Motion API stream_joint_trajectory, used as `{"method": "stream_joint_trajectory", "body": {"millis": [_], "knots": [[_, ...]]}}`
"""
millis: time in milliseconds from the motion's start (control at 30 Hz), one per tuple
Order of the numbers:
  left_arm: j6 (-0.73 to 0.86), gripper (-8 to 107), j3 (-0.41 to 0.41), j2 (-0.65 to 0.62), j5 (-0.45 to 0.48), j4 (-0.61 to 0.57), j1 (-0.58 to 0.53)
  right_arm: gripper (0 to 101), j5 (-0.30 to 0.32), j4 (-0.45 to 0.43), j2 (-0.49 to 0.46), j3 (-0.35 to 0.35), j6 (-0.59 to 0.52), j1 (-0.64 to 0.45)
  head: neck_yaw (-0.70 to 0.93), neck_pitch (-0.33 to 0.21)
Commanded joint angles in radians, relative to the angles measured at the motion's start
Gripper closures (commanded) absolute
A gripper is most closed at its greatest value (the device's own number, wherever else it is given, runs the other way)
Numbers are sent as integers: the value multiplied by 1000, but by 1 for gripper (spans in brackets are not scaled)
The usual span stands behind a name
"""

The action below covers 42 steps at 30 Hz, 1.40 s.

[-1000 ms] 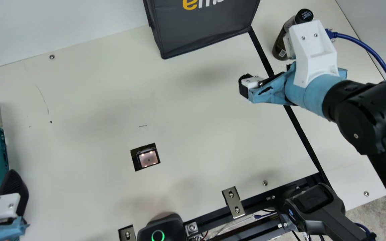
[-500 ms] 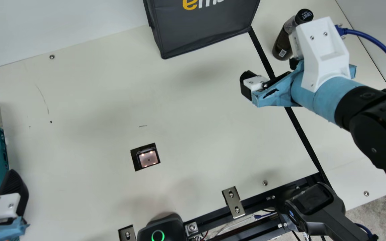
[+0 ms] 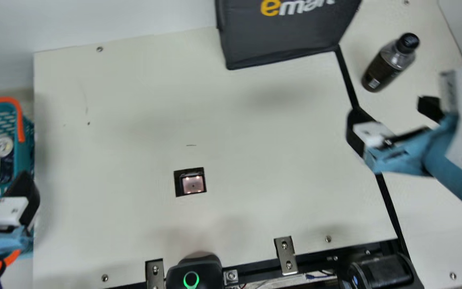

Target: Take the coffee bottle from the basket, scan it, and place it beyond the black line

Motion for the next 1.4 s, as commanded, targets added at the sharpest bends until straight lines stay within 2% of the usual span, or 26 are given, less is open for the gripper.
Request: {"method": "stream_joint_trajectory", "body": {"millis": [0,33,433,1367], "knots": [[-16,9,-47,10,47,6,-1,10,34,15,-23,-13,-46,-25,94,-26],[-24,9,-65,15,64,10,-1,10,15,7,-12,-8,-19,-12,117,-26],[-124,9,-275,85,264,60,-3,10,27,61,-47,-19,-28,-17,117,-26],[-124,9,-275,84,264,59,-1,10,29,61,-48,-19,-28,-17,117,-26]]}}
